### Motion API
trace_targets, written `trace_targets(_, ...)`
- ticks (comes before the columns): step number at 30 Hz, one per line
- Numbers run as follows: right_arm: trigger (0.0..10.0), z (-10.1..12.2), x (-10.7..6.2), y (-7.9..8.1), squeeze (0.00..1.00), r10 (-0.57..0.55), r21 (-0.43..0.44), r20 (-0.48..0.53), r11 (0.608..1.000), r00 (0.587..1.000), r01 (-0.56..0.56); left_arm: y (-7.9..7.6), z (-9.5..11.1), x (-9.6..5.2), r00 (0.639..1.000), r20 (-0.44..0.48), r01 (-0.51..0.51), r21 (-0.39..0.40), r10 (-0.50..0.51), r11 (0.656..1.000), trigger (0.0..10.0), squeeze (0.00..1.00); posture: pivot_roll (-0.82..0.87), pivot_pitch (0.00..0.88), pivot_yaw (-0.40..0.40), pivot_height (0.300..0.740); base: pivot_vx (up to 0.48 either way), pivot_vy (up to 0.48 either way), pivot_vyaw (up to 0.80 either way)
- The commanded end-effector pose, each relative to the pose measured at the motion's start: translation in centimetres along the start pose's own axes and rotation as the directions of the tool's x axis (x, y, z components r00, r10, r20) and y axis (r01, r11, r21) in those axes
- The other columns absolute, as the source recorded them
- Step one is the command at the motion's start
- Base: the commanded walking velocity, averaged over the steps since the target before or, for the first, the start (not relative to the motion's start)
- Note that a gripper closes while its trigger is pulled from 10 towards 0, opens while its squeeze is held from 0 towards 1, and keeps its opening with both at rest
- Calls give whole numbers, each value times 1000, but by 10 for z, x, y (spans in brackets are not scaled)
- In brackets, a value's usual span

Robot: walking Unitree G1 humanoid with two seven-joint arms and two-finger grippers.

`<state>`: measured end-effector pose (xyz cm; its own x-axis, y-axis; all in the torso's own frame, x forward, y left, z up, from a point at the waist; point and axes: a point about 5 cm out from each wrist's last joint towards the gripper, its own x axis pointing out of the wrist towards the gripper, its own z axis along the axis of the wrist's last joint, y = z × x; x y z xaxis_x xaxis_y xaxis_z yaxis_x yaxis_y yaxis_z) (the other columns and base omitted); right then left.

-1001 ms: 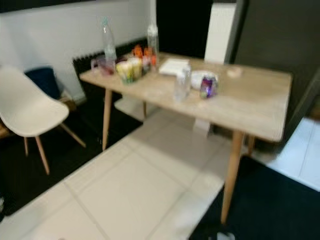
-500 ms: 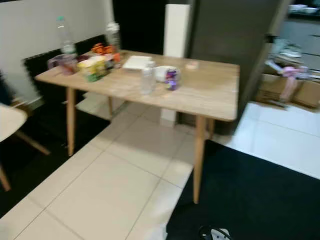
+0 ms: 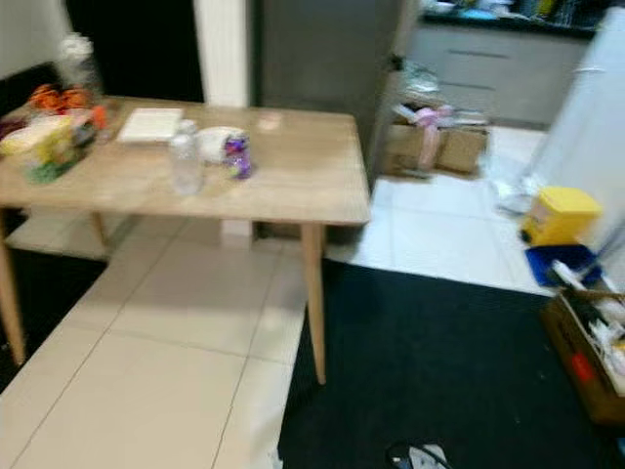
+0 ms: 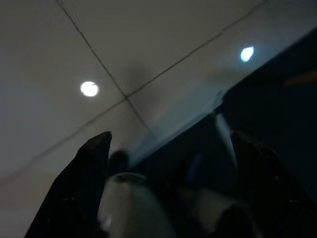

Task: Restocking fridge

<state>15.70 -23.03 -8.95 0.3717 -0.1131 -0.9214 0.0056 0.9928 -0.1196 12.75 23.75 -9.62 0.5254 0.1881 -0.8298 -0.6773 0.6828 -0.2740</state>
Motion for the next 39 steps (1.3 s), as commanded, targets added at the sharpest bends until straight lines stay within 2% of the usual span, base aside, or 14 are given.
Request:
trace_targets(1, 10000, -1, 0, -3, 0, -10, 2, -5, 1000, 1000, 10, 0, -15, -2, 998, -59, -15, 37, 17, 999, 10000, 0, -39, 0, 16, 740, 0, 0, -650)
trace_targets(6, 10000, -4, 0, -1, 0, -3, -19, -21, 1000, 1000, 2, 1, -23, -3, 994, -103, -12, 119, 25, 993, 10000, 0, -40, 0, 13, 740, 0, 0, -656)
trace_targets(21, 10000, -6, 0, -1, 0, 1, -33, -28, 999, 1000, -2, -1, -19, -2, 997, -79, 7, 131, 4, 991, 10000, 0, -47, 0, 16, 740, 0, 0, -656)
trace_targets(26, 10000, -5, 0, 0, 0, 9, -8, -13, 1000, 1000, -9, -2, -18, -2, 996, -88, 23, 134, -12, 991, 10000, 0, -47, 0, 18, 740, 0, 0, -506)
trace_targets(39, 10000, -7, 0, 1, 0, 8, -15, -17, 1000, 1000, -8, -7, -19, -1, 993, -107, 63, 130, -49, 990, 10000, 0, -50, 0, 21, 740, 0, -454, 0)
